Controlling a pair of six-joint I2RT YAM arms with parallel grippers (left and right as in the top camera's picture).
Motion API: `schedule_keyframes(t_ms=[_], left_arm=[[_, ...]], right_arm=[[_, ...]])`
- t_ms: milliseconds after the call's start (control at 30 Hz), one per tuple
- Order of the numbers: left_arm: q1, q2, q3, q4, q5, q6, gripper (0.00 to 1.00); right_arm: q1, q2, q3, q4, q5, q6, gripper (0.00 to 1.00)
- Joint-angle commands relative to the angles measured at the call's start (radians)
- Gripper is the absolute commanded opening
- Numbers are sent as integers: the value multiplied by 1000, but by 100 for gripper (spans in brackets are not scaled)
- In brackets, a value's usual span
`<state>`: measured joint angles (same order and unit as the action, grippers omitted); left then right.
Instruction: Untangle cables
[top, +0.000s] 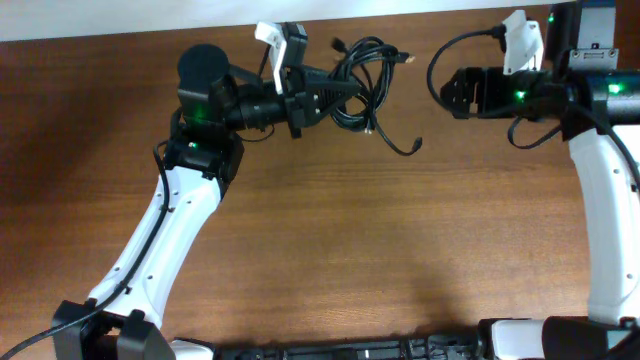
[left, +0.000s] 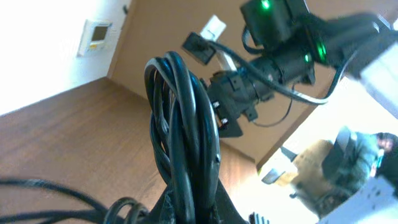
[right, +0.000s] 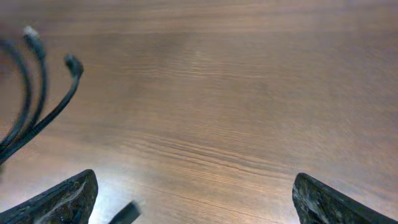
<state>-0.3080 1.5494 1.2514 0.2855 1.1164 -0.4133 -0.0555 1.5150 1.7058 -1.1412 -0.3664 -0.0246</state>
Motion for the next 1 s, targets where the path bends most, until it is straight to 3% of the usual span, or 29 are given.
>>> schedule_keyframes(t_ms=[0, 200, 333, 733, 967], left_arm=[[0, -12, 15, 9, 90, 172, 0], [-2, -12, 15, 10, 115, 188, 0], [-27, -12, 15, 13, 190, 188, 0], [-111, -12, 15, 14, 257, 233, 0], [-143, -12, 15, 41, 257, 237, 0]], right_arm=[[2, -88, 21, -1, -102, -100, 99], [2, -198, 21, -7, -233, -238, 99], [2, -247, 21, -3, -228, -240, 99], [2, -254, 21, 16, -225, -390, 99], [3, -250, 21, 31, -229, -390, 99]])
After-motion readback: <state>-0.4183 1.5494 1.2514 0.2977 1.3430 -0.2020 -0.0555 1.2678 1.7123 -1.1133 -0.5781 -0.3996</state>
